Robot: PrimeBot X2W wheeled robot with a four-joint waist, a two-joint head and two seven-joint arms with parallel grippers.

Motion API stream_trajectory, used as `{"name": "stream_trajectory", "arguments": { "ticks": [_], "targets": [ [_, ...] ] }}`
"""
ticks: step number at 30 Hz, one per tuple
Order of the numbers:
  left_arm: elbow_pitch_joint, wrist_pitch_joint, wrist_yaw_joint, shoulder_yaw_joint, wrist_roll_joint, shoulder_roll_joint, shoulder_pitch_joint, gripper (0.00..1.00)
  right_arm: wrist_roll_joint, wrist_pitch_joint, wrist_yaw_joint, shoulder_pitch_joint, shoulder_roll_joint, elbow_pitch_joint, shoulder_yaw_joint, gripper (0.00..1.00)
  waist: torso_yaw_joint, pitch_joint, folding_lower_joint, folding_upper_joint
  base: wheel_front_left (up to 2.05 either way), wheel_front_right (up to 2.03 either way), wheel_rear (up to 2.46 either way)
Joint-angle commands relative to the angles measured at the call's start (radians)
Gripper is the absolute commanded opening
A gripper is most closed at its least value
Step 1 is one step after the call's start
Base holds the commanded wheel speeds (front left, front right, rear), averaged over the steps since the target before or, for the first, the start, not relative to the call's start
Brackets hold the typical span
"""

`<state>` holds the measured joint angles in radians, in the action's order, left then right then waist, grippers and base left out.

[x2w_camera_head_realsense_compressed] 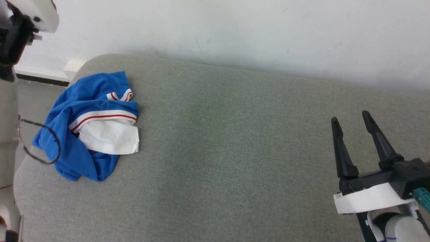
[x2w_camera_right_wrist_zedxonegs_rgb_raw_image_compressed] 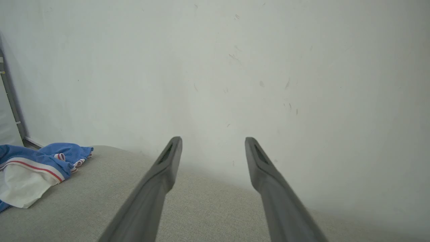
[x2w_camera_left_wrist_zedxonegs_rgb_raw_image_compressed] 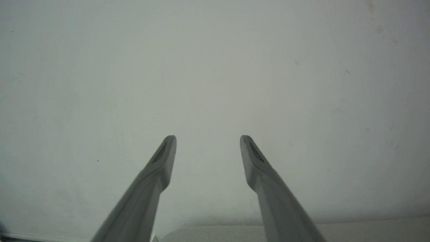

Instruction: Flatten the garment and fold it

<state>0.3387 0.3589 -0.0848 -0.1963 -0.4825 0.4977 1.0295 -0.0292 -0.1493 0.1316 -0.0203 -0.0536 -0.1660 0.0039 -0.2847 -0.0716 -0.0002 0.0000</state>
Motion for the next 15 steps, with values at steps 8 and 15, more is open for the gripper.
{"name": "stream_trajectory", "arguments": {
  "ticks": [8,15],
  "targets": [
    [-0.013,0.059,0.074,0.029,-0.016,0.019,-0.074,1.0,0.038,0.048,-0.001,-0.022,0.003,-0.053,0.007,1.0,-0.075,-0.097,0.0002,0.0,0.0,0.0,0.0],
    [0.021,0.2,0.074,0.021,-0.06,0.05,-0.154,1.0,0.065,0.115,-0.001,-0.068,-0.042,-0.111,0.04,1.0,-0.126,-0.234,0.0002,0.0,0.0,0.0,0.0]
  ]
}}
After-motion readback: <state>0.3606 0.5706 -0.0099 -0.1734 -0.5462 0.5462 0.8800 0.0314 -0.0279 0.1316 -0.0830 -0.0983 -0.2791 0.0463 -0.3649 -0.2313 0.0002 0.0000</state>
